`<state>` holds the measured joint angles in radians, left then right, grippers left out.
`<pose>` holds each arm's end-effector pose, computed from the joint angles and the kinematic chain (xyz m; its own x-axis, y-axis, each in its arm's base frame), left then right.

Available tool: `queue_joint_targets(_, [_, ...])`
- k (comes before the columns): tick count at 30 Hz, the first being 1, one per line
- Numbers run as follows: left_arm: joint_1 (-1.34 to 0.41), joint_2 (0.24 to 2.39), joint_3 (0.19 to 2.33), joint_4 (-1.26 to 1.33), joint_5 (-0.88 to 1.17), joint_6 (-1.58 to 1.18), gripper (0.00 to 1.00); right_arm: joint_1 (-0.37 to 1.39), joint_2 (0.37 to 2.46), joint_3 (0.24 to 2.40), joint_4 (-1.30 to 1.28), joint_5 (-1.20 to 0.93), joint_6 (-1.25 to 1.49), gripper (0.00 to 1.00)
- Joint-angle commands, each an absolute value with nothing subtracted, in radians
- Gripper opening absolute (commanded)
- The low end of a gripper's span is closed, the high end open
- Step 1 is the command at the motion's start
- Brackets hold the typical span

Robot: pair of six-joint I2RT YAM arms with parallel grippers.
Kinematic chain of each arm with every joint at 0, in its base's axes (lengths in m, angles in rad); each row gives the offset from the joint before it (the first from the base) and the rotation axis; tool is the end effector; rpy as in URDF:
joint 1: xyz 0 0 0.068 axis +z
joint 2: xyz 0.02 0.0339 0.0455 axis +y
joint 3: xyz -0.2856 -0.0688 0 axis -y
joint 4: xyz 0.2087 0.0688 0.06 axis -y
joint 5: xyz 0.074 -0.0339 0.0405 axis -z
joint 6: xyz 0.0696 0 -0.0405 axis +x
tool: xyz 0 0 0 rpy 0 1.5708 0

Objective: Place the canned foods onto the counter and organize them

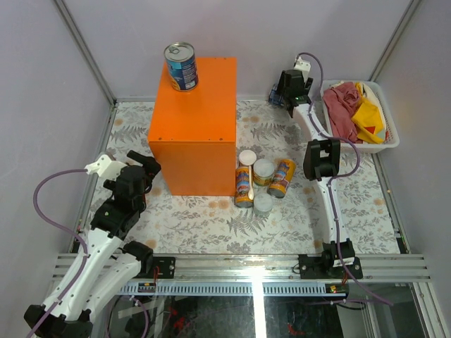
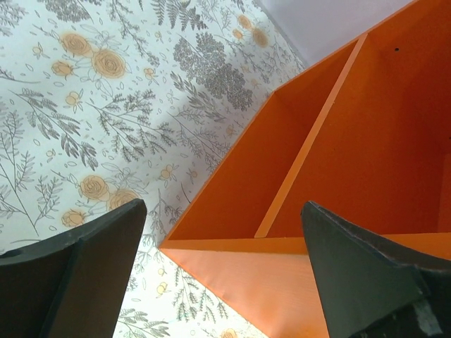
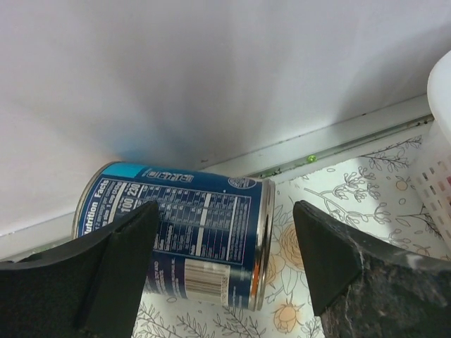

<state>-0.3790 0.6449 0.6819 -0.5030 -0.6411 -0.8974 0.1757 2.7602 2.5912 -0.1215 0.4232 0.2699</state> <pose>0.1213 -0.0035 0.2945 -0.1041 -0.6329 -0.7672 -0.4510 0.7176 -0.5308 0.6279 0.0824 0.2045 -0.2110 0.2095 -0.9548 0.2950 0.9449 0.1421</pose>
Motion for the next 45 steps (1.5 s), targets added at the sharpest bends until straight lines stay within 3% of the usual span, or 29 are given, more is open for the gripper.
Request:
queue_joint_targets(1, [-0.384,0.664,0.707,-0.362,-0.635,-0.828,0.92,0.148,2.776,2.672,-0.121,0.391,0.287,0.82])
queue_joint_targets(8, [-0.384,0.671,0.711,-0.334,-0.617,-0.771,0.92,0.151,2.704,2.582,-0.359,0.257,0.307,0.79])
queue_joint_targets(12, [-0.385,0.624,0.719,-0.334,-0.622,-0.730,0.93,0.179,2.610,2.422,-0.449,0.193,0.305,0.78])
queue_joint_targets(15, [-0.385,0.587,0.745,-0.351,-0.632,-0.703,0.93,0.198,2.490,2.256,-0.487,0.136,0.339,0.72])
queue_joint_targets(20, [-0.384,0.537,0.775,-0.376,-0.638,-0.686,0.93,0.278,2.146,1.853,-0.251,0.268,0.334,0.74])
queue_joint_targets(25, [-0.385,0.536,0.781,-0.369,-0.609,-0.696,0.92,0.281,2.137,1.963,-0.321,0.276,0.345,0.75])
queue_joint_targets(30, [-0.385,0.538,0.797,-0.370,-0.620,-0.680,0.92,0.281,2.119,1.946,-0.235,0.307,0.334,0.79])
queue_joint_targets(39, [-0.385,0.567,0.827,-0.376,-0.642,-0.656,0.92,0.277,2.413,2.327,-0.327,0.294,0.291,0.84])
queue_joint_targets(45, [-0.385,0.575,0.834,-0.383,-0.649,-0.643,0.92,0.245,2.523,2.415,-0.330,0.263,0.311,0.86])
